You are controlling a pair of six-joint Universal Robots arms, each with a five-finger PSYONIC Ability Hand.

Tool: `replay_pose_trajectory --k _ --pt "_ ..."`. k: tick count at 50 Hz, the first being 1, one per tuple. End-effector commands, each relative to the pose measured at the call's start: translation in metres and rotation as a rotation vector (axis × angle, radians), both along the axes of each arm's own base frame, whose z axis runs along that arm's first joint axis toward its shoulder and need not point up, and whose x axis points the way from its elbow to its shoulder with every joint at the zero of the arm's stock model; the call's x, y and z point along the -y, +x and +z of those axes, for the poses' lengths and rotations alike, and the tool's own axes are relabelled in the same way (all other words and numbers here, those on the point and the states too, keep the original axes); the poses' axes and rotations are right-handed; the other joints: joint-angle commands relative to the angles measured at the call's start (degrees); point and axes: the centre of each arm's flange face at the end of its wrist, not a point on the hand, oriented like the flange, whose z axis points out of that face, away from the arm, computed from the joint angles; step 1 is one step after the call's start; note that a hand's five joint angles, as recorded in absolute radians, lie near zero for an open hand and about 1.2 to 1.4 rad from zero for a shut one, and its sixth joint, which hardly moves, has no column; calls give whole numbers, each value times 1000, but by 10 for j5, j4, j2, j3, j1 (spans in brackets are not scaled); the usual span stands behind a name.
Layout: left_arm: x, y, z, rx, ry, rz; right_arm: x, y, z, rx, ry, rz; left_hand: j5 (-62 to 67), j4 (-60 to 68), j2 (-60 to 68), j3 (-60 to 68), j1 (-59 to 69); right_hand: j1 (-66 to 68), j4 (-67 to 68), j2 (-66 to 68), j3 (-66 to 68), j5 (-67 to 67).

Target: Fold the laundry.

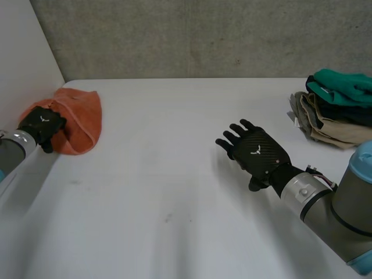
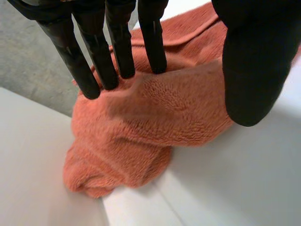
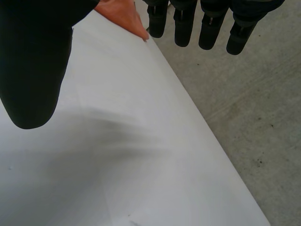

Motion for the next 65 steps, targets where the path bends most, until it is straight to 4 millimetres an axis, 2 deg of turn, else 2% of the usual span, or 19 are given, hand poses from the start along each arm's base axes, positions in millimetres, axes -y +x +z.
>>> replay_pose_trajectory --k 1,14,16,17,20,24,25,32,36,39,40,47,48,52,55,57,59,62,65 --pt "12 4 -1 3 -84 12 0 0 -4 -4 12 1 155 154 157 156 150 -26 -16 -19 -18 -22" --pt "19 2 -17 1 -87 6 1 0 -8 -9 23 -8 32 31 34 33 27 -26 -16 -19 -18 -22" --pt "19 2 -18 2 -86 7 1 0 -8 -9 23 -8 161 160 163 162 156 -26 -16 -19 -18 -22" --pt "18 -2 -17 5 -92 -2 1 0 -8 -10 23 -9 490 489 492 491 485 -26 -16 -19 -18 -22" --pt "18 -5 -14 7 -104 4 1 0 -8 -10 23 -8 501 500 503 502 496 -26 -16 -19 -18 -22" --pt "12 -25 19 -9 -160 17 2 -1 -8 -11 20 -21 501 500 503 502 496 -26 -16 -19 -18 -22" --pt "4 -39 38 -28 -186 5 3 -1 -8 -11 19 -29 501 500 503 502 496 -26 -16 -19 -18 -22" --pt "-46 -97 109 -161 -277 -111 20 -8 3 2 -16 -163 501 500 503 502 496 -26 -16 -19 -18 -22" --pt "-106 -156 149 -292 -292 -268 36 -18 12 42 -17 -257 501 500 503 502 496 -26 -16 -19 -18 -22" --pt "-139 -182 162 -345 -286 -351 48 -29 17 79 -5 -318 501 500 503 502 496 -26 -16 -19 -18 -22" --pt "-162 -197 166 -376 -270 -407 55 -34 20 103 0 -342 501 500 503 502 496 -26 -16 -19 -18 -22" --pt "-239 -251 146 -434 -133 -600 68 -47 25 161 18 -398 501 500 503 502 496 -26 -16 -19 -18 -22" --pt "-256 -263 133 -439 -80 -642 69 -48 25 161 18 -401 501 500 503 502 496 -26 -16 -19 -18 -22" --pt "-286 -290 89 -435 69 -715 70 -49 25 161 18 -406 501 500 503 502 496 -26 -16 -19 -18 -22" --pt "-291 -298 64 -414 131 -722 69 -48 25 159 18 -404 501 500 503 502 496 -26 -16 -19 -18 -22" --pt "-292 -301 48 -392 168 -720 69 -48 25 156 24 -405 234 233 236 235 229 -26 -16 -19 -18 -22" --pt "-295 -302 49 -388 173 -727 68 -49 24 151 36 -406 57 55 59 57 52 -26 -16 -19 -18 -22" --pt "-296 -300 58 -397 162 -727 67 -48 22 147 47 -398 9 8 11 10 4 -26 -16 -19 -18 -22" --pt "-295 -292 91 -427 102 -723 65 -46 22 142 57 -389 -57 -58 -55 -56 -62 -26 -16 -19 -18 -22"
